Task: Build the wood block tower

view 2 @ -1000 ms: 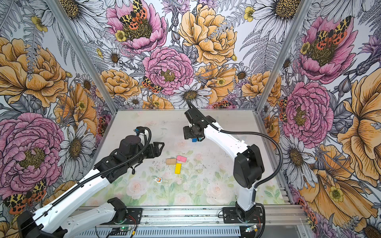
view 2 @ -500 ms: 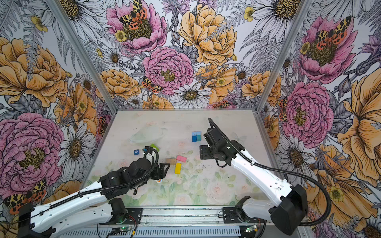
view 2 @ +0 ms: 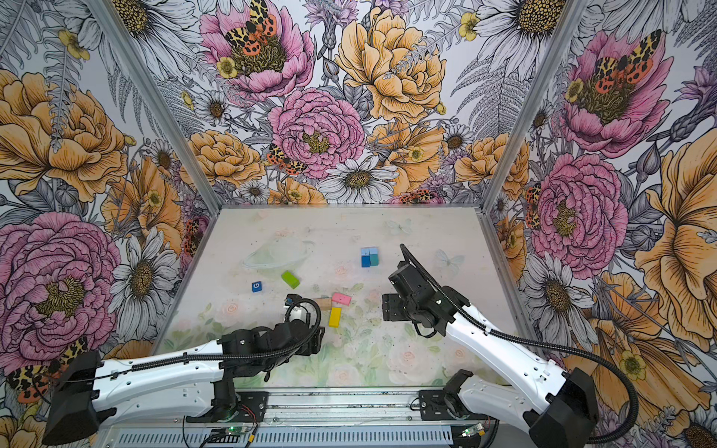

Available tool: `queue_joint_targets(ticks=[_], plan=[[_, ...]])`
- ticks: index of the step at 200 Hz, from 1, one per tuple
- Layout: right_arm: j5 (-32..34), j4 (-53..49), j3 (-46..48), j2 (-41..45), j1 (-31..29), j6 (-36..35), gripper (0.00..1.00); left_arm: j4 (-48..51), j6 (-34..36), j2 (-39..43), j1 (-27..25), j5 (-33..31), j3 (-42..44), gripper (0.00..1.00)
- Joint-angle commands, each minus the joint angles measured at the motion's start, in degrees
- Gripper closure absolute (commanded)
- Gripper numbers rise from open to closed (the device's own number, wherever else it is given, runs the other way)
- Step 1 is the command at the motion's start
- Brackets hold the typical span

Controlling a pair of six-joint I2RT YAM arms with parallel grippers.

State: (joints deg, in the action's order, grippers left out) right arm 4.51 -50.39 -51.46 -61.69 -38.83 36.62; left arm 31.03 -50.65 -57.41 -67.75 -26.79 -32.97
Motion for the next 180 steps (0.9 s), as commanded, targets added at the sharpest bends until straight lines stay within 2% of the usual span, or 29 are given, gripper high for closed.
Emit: queue_joint_targets(ticks=[1,15,46,63,80,88,106,146,180], plan=[[1.9,1.6,-0.9,-1.4,-0.5,-0.2,0.17,-1.1,0.6,-0.7,1.3,-1.7,-0.9,0.18],[1.8,2.8,-1.0,-2.2,-0.7,-0.2,0.13,-1.3,1.7,-1.2,2.8,-0.8,-1.1,0.17],[1.1,5.0,-1.3,-4.7,-1.1,-0.7,0.10,-1.9,5.4,-2.2,7.7,1.9,-2.2,0.15],[2.1,5.2,-1.7,-6.6,-1.1,-1.0,0.09,-2.5,7.0,-2.6,10.3,3.1,-2.5,0.12],[2.7,5.4,-2.2,-8.6,-1.2,-0.5,0.07,-3.0,7.9,-3.4,12.3,4.3,-2.5,0.04],[2.8,6.1,-2.3,-9.3,-1.5,0.1,0.03,-3.1,8.0,-3.5,12.8,4.3,-2.5,0.02],[3.3,7.1,-3.3,-11.2,-2.5,1.2,0.01,-2.9,7.9,-3.1,13.6,4.0,-1.6,0.01],[5.7,7.4,-7.2,-15.3,-3.4,1.0,0.00,-2.1,5.8,3.4,14.0,2.9,2.1,0.01],[4.3,8.4,-10.4,-19.4,-3.8,0.8,0.01,1.7,3.5,12.7,14.2,0.7,4.8,0.01]])
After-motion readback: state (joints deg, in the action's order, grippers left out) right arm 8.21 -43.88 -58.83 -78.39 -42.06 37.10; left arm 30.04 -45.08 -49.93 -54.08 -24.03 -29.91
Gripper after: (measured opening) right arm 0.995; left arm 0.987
